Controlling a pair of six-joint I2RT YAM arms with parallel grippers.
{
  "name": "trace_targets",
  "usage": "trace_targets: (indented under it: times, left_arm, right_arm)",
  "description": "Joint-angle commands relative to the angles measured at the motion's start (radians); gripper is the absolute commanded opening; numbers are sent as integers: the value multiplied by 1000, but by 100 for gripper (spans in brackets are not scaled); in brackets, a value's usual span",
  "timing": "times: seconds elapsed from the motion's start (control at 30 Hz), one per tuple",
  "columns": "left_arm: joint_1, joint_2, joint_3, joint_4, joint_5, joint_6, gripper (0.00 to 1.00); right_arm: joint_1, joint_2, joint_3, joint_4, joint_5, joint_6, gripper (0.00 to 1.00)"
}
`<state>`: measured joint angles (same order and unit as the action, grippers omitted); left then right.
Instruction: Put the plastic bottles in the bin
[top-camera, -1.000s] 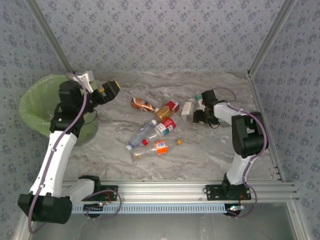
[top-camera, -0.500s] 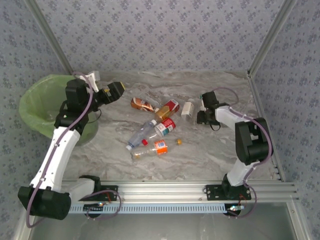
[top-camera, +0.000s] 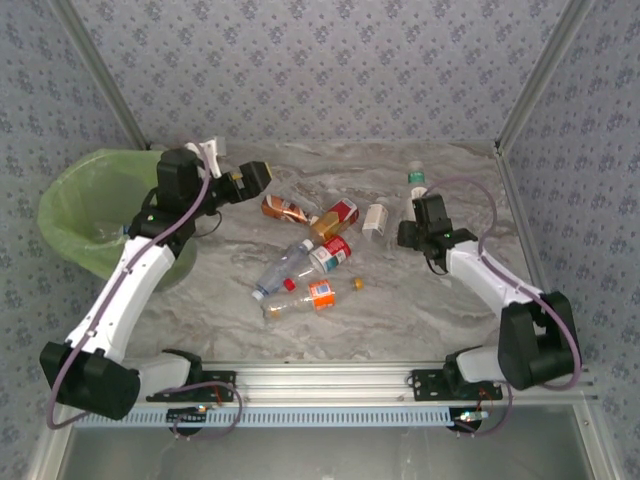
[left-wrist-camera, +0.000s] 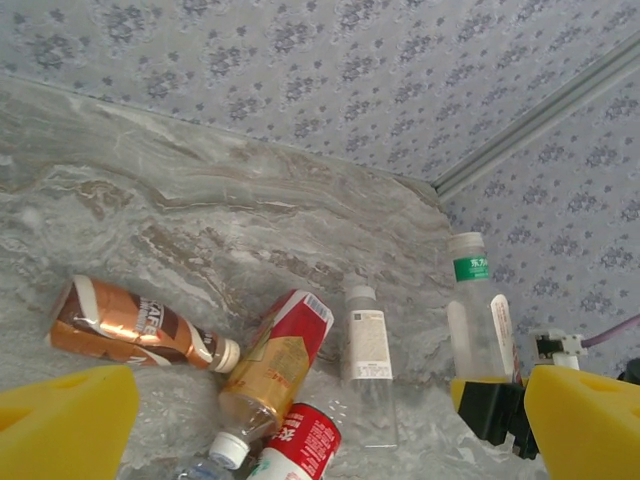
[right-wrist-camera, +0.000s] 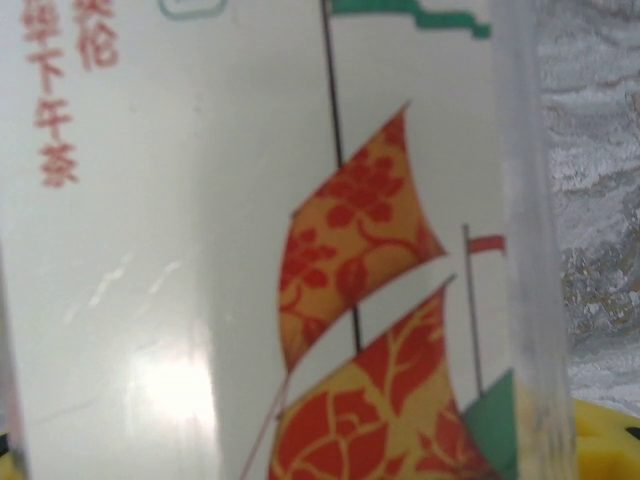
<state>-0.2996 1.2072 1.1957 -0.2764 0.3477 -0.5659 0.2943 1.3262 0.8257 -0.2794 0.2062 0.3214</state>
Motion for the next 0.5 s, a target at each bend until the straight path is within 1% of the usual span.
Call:
trace_targets:
  times: [0.0, 0.1, 0.2, 0.37, 0.47]
  left_arm:
    - [-40, 37, 25, 55, 12, 0, 99]
    - [-82, 84, 36, 69, 23, 0, 99]
    - [-112, 138, 55, 64, 24, 6, 99]
    - [-116, 199, 60, 68, 8, -19, 99]
    - [-117, 226, 66, 74, 9, -30, 99]
  right_arm:
    - [27, -84, -32, 78, -11, -19, 52]
    - [47, -139, -55, 120, -99, -37, 52]
    - [75, -177, -58, 137, -149, -47, 53]
    - [150, -217, -65, 173, -254, -99, 54]
    - [212, -217, -59, 200, -279, -128, 54]
